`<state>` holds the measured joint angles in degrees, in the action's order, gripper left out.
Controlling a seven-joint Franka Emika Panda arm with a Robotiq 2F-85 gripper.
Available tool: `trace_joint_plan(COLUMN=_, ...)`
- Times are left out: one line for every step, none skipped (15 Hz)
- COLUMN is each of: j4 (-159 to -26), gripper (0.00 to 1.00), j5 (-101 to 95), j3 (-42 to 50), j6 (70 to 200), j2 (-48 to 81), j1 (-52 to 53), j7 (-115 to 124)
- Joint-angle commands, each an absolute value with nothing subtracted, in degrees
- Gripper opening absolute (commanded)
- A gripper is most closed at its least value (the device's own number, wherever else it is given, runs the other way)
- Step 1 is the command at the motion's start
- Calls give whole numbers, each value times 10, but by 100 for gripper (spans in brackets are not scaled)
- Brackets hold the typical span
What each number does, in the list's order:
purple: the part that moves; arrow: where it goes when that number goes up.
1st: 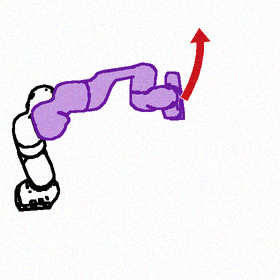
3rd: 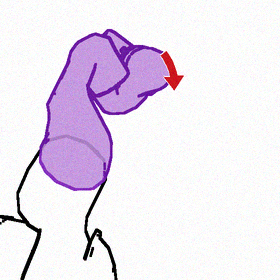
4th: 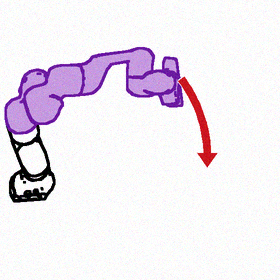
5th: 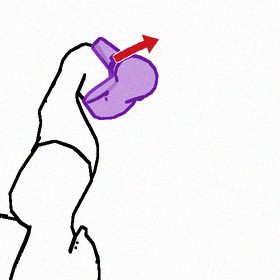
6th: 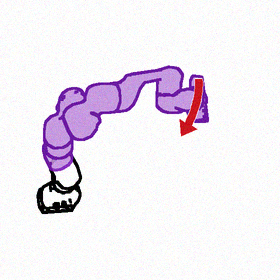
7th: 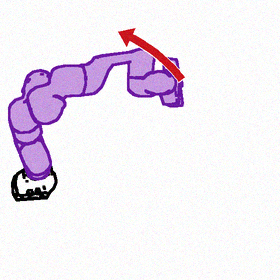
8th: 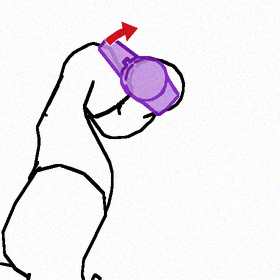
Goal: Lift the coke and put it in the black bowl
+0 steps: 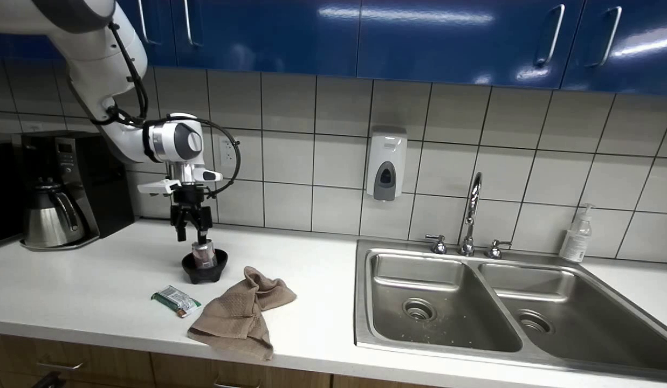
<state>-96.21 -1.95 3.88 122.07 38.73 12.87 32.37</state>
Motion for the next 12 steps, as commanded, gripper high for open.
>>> trace_joint_plan(j4=-1092, gripper=100, j5=-29, j3=36, j6=1251, j2=286, j1=136, j7=328)
trace_joint_plan(j4=-1123, gripper=100, j5=-29, j3=35, j6=1258, j2=268, j1=136, j7=330)
trace_joint_plan(j4=-1151, gripper=100, j5=-31, j3=35, j6=1264, j2=252, j1=138, j7=335)
trace_joint_plan(j4=-1181, gripper=100, j5=-34, j3=35, j6=1269, j2=234, j1=139, j7=339)
trace_joint_plan(j4=-1210, gripper=100, j5=-37, j3=34, j6=1273, j2=217, j1=140, j7=342)
trace_joint_plan(j4=-1236, gripper=100, j5=-41, j3=34, j6=1280, j2=202, j1=141, j7=346)
trace_joint_plan(j4=-1262, gripper=100, j5=-43, j3=34, j6=1287, j2=187, j1=140, j7=350)
trace_joint_plan(j4=-1288, gripper=100, j5=-47, j3=34, j6=1293, j2=171, j1=140, j7=356)
trace_joint_plan(j4=-1311, gripper=100, j5=-50, j3=33, j6=1297, j2=156, j1=139, j7=360)
trace_joint_plan(j4=-1333, gripper=100, j5=-54, j3=32, j6=1300, j2=142, j1=137, j7=364)
trace_joint_plan(j4=-1353, gripper=100, j5=-56, j3=30, j6=1299, j2=128, j1=135, j7=367)
trace_joint_plan(j4=-1369, gripper=100, j5=-61, j3=29, j6=1289, j2=115, j1=134, j7=373)
